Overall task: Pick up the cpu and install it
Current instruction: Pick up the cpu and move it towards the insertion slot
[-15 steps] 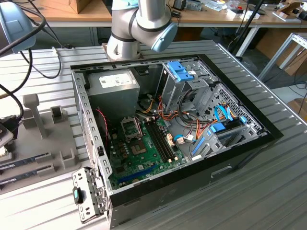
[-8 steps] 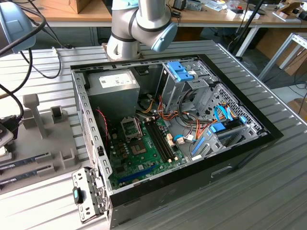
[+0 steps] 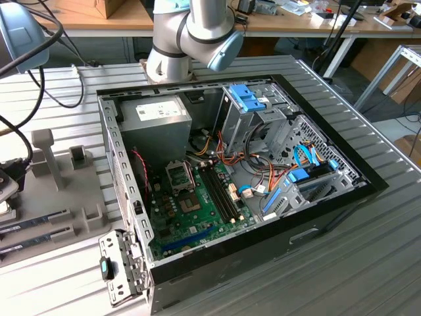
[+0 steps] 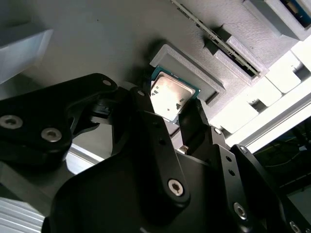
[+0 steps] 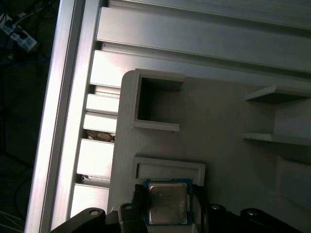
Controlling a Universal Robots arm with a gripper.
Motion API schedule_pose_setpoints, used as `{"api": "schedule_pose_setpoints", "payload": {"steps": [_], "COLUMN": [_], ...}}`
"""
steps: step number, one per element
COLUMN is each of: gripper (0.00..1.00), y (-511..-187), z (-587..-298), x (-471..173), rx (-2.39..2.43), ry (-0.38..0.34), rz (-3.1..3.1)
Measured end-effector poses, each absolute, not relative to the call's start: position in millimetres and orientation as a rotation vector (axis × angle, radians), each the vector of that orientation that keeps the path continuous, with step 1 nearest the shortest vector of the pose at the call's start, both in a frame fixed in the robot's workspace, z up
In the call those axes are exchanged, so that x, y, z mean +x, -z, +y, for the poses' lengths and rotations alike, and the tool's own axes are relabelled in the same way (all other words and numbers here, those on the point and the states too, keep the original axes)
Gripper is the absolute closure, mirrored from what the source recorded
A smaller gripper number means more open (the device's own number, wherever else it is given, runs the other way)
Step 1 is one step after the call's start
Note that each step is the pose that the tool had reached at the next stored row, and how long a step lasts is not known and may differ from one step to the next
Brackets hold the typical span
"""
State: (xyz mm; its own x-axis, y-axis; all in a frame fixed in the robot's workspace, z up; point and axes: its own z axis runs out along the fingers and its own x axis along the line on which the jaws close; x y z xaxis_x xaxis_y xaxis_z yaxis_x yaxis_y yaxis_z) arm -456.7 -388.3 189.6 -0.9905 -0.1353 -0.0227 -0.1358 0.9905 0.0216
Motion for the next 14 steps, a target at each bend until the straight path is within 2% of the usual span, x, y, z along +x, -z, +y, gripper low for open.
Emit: {"api": "schedule_pose_setpoints", "payload": {"steps": [14], "gripper": [0.53], "y": [-196.6], "z": [-388.4], "x": [-456.7], "rx": [-0.212], "ry": [-0.037], "rz": [3.113]}}
